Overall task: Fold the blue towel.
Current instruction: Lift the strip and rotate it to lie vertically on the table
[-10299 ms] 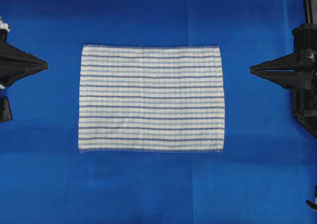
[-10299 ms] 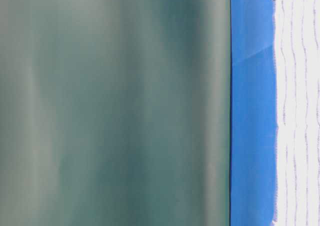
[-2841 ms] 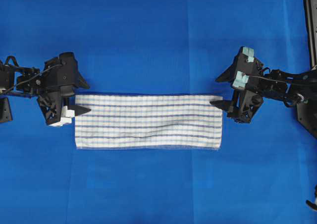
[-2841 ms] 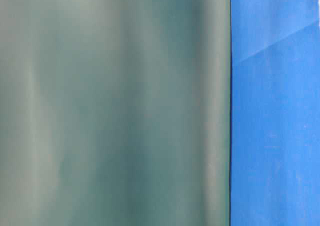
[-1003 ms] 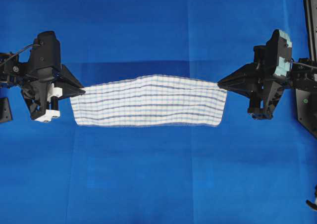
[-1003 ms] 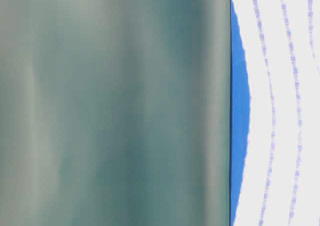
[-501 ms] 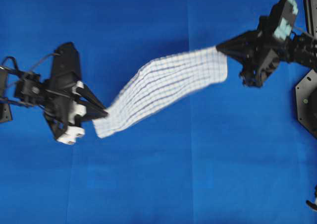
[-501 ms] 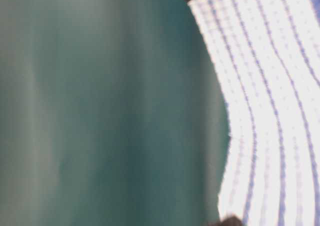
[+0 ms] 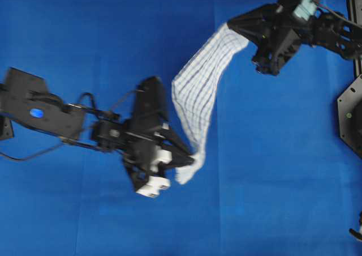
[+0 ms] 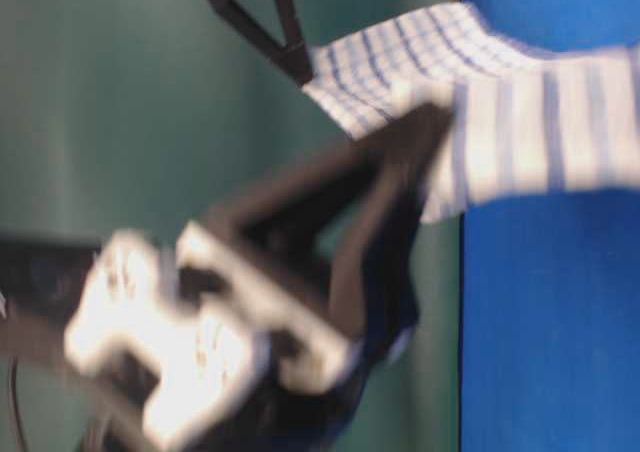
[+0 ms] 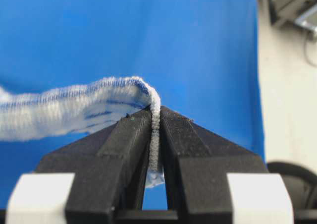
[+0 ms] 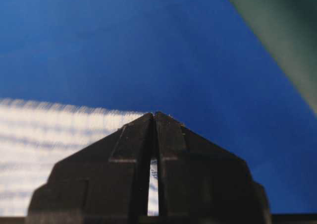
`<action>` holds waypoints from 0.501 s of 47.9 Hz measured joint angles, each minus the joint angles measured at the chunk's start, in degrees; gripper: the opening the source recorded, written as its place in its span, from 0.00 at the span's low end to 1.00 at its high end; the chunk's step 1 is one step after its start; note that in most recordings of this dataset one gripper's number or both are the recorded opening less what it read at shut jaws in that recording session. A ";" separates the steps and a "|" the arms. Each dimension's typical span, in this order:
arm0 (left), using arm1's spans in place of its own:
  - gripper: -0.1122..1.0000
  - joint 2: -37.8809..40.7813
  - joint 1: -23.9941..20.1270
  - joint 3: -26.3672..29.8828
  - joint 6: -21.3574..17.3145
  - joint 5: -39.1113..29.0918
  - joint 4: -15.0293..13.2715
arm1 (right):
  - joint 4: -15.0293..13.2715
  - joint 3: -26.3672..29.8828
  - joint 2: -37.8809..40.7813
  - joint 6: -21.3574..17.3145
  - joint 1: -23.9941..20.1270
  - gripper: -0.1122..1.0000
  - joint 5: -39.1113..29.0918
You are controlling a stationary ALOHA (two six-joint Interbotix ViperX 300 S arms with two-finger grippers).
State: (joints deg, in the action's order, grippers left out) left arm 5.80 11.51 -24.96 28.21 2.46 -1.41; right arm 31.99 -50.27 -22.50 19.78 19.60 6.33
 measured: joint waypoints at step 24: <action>0.16 10.02 0.62 9.84 0.26 7.82 0.00 | -0.62 10.02 10.20 3.34 3.16 0.06 -4.31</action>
State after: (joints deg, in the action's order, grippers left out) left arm 15.82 12.13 -15.12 28.48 10.28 -1.41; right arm 31.38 -40.25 -12.30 23.12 22.76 2.02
